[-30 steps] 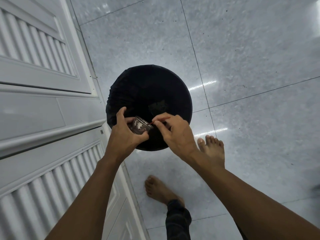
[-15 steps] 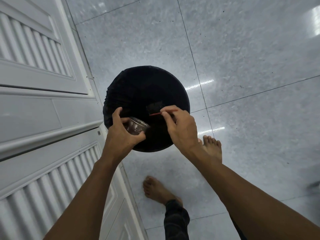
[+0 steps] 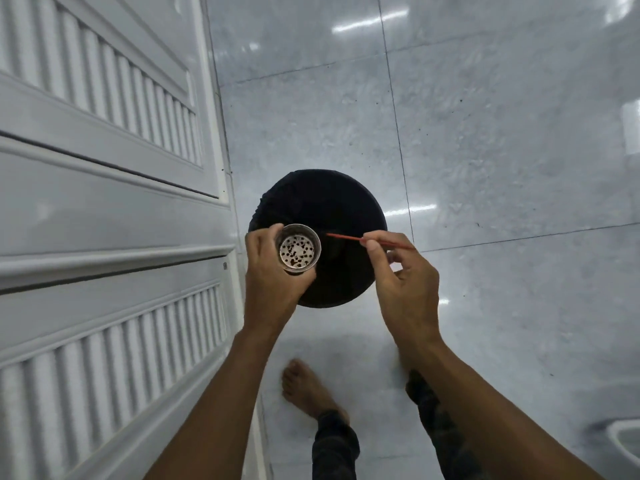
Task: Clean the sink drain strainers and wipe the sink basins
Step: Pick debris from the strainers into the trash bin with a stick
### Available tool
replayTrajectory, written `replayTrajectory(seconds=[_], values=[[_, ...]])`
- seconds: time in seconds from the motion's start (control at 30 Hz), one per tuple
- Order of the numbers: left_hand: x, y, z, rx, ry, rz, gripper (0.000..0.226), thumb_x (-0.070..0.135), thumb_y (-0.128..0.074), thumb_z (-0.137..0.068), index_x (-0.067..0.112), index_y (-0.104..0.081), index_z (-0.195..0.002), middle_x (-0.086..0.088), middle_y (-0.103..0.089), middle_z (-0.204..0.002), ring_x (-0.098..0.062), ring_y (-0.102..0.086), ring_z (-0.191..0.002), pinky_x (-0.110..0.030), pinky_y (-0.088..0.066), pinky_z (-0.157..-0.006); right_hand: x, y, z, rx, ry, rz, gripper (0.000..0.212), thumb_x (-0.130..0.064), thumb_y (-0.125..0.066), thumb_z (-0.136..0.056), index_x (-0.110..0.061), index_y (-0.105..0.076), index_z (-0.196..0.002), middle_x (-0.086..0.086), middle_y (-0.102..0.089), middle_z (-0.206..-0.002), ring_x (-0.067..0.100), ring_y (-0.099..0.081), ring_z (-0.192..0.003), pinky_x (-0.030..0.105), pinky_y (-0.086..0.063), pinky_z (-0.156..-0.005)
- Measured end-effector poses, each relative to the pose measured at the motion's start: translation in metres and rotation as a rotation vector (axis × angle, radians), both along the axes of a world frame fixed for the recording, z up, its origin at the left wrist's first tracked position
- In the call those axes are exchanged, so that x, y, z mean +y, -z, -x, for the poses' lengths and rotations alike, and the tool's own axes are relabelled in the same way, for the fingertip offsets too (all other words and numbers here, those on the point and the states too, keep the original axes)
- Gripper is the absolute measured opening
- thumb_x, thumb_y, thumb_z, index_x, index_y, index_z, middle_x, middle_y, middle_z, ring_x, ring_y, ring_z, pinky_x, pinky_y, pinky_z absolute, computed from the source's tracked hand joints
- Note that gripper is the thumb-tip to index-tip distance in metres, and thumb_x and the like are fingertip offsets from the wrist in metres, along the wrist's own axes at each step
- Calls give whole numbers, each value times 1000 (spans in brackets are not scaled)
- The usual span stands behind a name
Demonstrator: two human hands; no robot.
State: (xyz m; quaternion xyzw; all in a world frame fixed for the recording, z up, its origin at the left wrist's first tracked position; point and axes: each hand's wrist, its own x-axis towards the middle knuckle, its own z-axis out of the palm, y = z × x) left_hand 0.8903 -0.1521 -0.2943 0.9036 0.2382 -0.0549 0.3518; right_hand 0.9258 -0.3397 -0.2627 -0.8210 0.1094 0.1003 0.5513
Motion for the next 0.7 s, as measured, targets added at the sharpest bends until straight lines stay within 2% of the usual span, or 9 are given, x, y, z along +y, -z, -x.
replayTrajectory(seconds=[0.07,0.1,0.23,0.3,0.37,0.43,0.5,0.57,0.7], values=[[-4,-31,-7,-63,-33,1,81,28,-93,-72,18,-50,-140,2,-45,-132,-7,-50,-118,-14,-49,-94,1,-33,-12,-21,26,-26,18,-32,-61,-98,-25,-73,-111,-25,-70,-99,-1,-65,-93,13,-55,-71],[-5,-49,-12,-103,-58,-2,82,28,-93,-71,18,-50,-140,3,-45,-131,-7,-51,-118,-16,-50,-93,2,-52,-18,-39,26,-38,19,-32,-61,-98,-25,-73,-110,-25,-70,-98,1,-66,-91,13,-54,-69],[0,-129,-29,-262,-164,-36,85,26,-95,-67,18,-49,-138,5,-43,-130,1,-48,-112,1,-43,-89,16,-139,-42,-138,-8,-97,14,-33,-61,-99,-29,-72,-107,-26,-70,-98,0,-66,-92,8,-51,-68],[8,-177,-34,-353,-224,-67,85,26,-95,-66,18,-49,-138,6,-43,-129,3,-47,-113,3,-39,-90,29,-188,-52,-194,-25,-137,13,-31,-61,-99,-29,-72,-107,-24,-71,-102,0,-67,-96,7,-51,-69],[18,-224,-38,-434,-282,-90,85,26,-94,-66,18,-50,-138,8,-42,-129,5,-47,-113,3,-39,-91,45,-235,-59,-254,-56,-177,14,-30,-61,-100,-29,-72,-109,-19,-72,-107,4,-68,-100,15,-56,-70],[34,-275,-37,-511,-347,-125,85,27,-94,-66,18,-50,-138,8,-42,-129,4,-49,-114,1,-41,-92,69,-285,-63,-309,-98,-213,15,-32,-60,-100,-30,-71,-110,-19,-72,-109,7,-68,-103,32,-61,-71],[52,-325,-31,-562,-407,-175,85,27,-93,-65,18,-50,-138,8,-42,-129,-1,-52,-116,-8,-47,-93,97,-334,-63,-350,-134,-255,15,-36,-60,-100,-33,-71,-110,-21,-71,-109,8,-67,-102,42,-61,-69],[68,-367,-23,-601,-458,-235,86,28,-93,-65,18,-49,-139,7,-42,-130,-6,-54,-118,-16,-51,-93,126,-375,-59,-402,-186,-321,14,-37,-61,-100,-34,-71,-109,-19,-72,-109,11,-67,-98,41,-60,-65],[106,-438,17,-667,-570,-361,87,31,-93,-66,18,-49,-141,7,-40,-130,-3,-48,-117,-19,-52,-97,186,-444,-37,-499,-313,-463,15,-33,-62,-100,-26,-72,-109,-11,-73,-107,13,-67,-89,34,-54,-57]])
